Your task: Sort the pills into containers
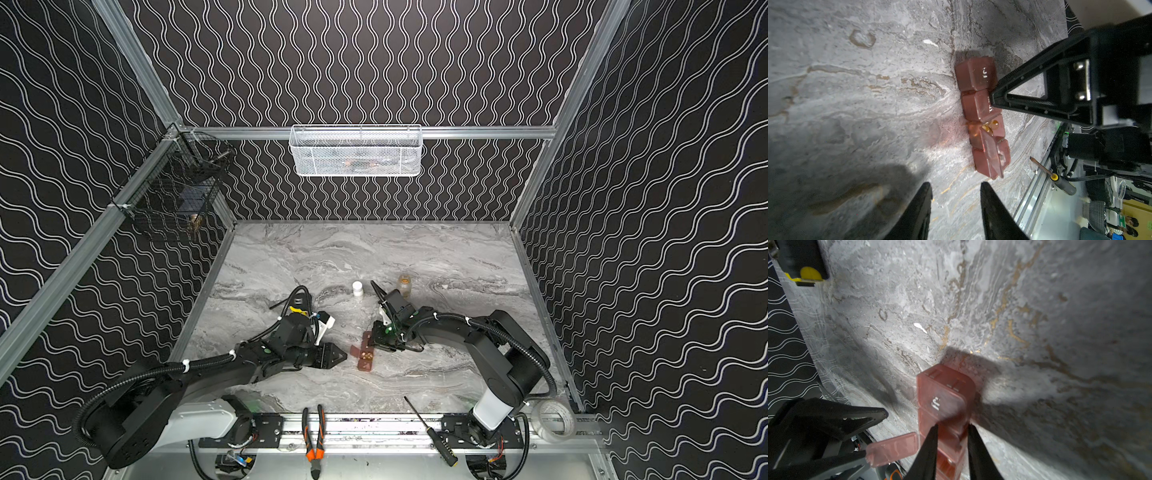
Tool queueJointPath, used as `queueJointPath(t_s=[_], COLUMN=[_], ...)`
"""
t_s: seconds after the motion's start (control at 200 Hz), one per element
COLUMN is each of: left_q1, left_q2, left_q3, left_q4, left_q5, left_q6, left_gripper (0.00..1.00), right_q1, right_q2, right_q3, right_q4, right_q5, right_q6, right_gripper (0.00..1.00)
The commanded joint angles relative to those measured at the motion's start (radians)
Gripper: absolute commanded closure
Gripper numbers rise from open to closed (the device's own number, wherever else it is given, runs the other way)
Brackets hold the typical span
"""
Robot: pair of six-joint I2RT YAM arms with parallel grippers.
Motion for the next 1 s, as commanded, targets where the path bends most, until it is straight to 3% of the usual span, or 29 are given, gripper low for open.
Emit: queueJointPath(t_s=[0.0, 0.996], left_q1=[0.000, -0.077], left_q2=[0.016, 0.147], left_q3=[0.016, 0.106], left_q4=[0.057, 0.123], left_q5=[0.025, -0.025], left_q6=[0.004, -0.009], left_gripper=[0.57, 0.58], right_q1=[0.003, 0.008], right_q2=[-0.001, -0.011], right_q3=[0.006, -0.009], right_q4=[-0.024, -0.004], right_q5=[0.023, 0.012], right_q6=[-0.009, -0.005], right_gripper=[0.74, 0.74])
